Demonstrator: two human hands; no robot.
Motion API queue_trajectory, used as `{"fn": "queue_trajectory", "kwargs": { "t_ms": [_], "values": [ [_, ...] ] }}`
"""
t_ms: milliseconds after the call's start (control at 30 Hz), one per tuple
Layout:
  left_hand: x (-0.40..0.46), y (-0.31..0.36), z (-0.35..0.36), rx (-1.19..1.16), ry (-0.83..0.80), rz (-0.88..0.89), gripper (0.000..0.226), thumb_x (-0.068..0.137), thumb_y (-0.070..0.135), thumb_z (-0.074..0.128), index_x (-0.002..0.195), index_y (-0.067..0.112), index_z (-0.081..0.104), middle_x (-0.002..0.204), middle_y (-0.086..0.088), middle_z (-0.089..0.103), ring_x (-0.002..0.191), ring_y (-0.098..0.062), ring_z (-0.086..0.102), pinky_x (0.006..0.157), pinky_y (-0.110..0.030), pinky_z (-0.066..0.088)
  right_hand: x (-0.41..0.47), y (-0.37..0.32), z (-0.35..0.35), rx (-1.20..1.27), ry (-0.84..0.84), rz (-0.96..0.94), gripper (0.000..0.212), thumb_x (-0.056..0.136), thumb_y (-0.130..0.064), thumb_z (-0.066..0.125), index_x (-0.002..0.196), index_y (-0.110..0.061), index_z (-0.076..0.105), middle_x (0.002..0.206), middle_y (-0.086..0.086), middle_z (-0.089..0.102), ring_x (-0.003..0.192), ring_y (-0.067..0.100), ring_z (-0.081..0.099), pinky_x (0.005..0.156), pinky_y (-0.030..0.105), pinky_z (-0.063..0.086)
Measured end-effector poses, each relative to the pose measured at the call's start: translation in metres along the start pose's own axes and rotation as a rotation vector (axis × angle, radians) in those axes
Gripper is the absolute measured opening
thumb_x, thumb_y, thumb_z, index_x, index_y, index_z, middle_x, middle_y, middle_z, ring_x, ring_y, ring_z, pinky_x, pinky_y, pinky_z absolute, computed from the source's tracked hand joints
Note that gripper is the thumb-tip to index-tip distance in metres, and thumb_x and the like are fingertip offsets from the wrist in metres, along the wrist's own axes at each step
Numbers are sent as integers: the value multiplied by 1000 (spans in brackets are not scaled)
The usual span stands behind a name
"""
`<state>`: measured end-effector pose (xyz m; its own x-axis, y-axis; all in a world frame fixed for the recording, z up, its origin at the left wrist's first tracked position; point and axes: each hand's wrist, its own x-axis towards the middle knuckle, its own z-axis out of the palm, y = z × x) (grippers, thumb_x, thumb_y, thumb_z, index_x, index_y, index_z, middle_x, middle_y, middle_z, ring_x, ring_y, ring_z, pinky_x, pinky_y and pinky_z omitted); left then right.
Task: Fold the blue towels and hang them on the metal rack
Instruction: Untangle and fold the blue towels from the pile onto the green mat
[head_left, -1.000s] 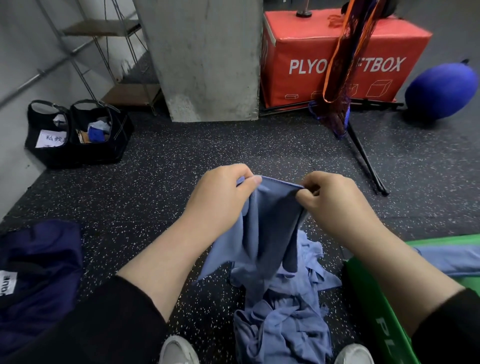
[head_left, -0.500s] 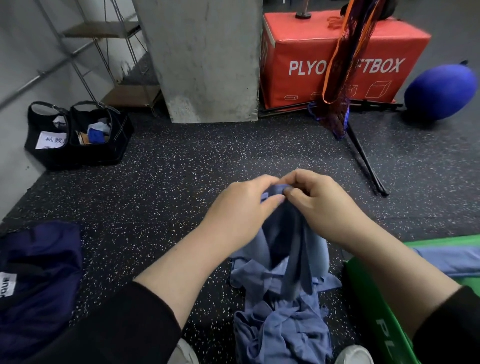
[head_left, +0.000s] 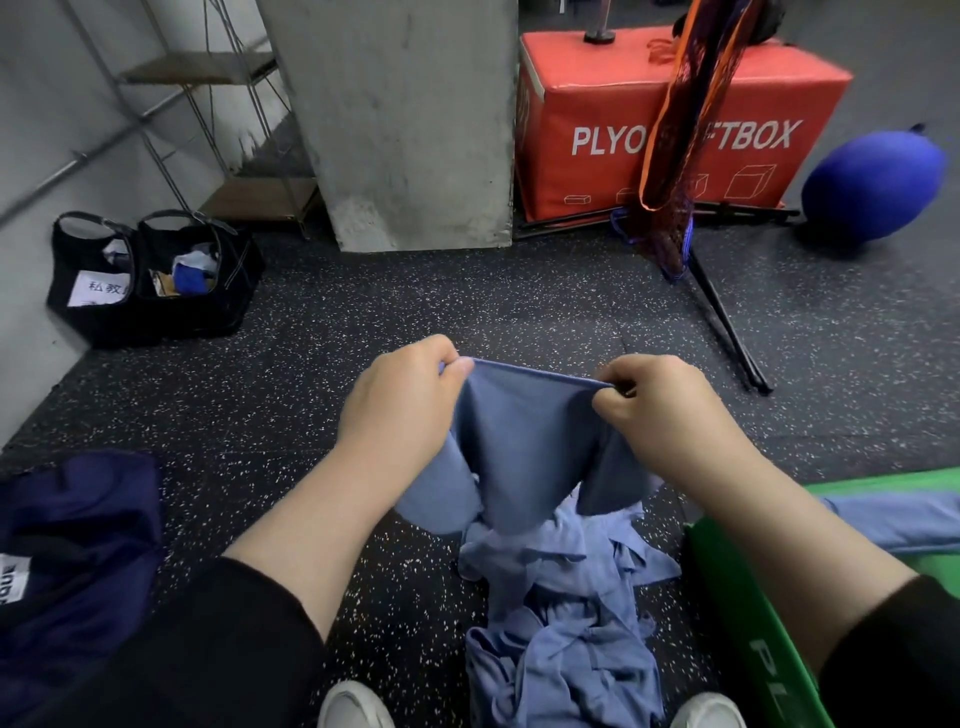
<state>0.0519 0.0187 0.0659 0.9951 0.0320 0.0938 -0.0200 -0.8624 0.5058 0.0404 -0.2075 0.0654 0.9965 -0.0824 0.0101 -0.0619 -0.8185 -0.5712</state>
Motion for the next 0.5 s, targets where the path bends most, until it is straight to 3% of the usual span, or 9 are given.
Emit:
{"fn": "queue_trajectory", "kwargs": {
  "t_ms": [133,267,367,433,500],
  "values": [
    [6,-11,-2,83,42,-53,27,103,43,50,93,20,61,92,-7,69,93,-38,62,81,-45,52,2,0,-2,43,23,-3,19,87,-20,64,69,-26,60,61,-9,56,61,3,51,53,23,35],
    [10,-16,-3,85,70,-84,27,103,42,50,94,19,62,94,-9,69,93,-39,62,80,-46,52,4,4,-3,38,16,-15,50,92,-43,68,61,-12,44,51,-2,37,51,19,35,50,33,24],
    [11,-18,-3,68,74,-96,27,103,42,50,93,19,61,90,-8,68,90,-38,62,79,-45,52,5,6,-5,147,-75,27,51,91,-51,66,72,-4,60,55,8,44,53,17,37,52,31,26],
    [11,-17,-1,41,62,-93,26,103,42,51,92,20,62,88,-6,68,90,-37,62,80,-46,52,4,7,-5,360,-208,77,47,87,-53,68,84,-6,70,70,26,63,59,17,47,59,32,35],
    [11,-16,2,-4,35,-85,25,102,40,53,91,21,63,87,-4,68,90,-36,61,80,-44,52,3,11,-5,600,-348,140,37,84,-44,70,92,-9,74,96,35,68,72,24,54,65,40,39]
  ]
}}
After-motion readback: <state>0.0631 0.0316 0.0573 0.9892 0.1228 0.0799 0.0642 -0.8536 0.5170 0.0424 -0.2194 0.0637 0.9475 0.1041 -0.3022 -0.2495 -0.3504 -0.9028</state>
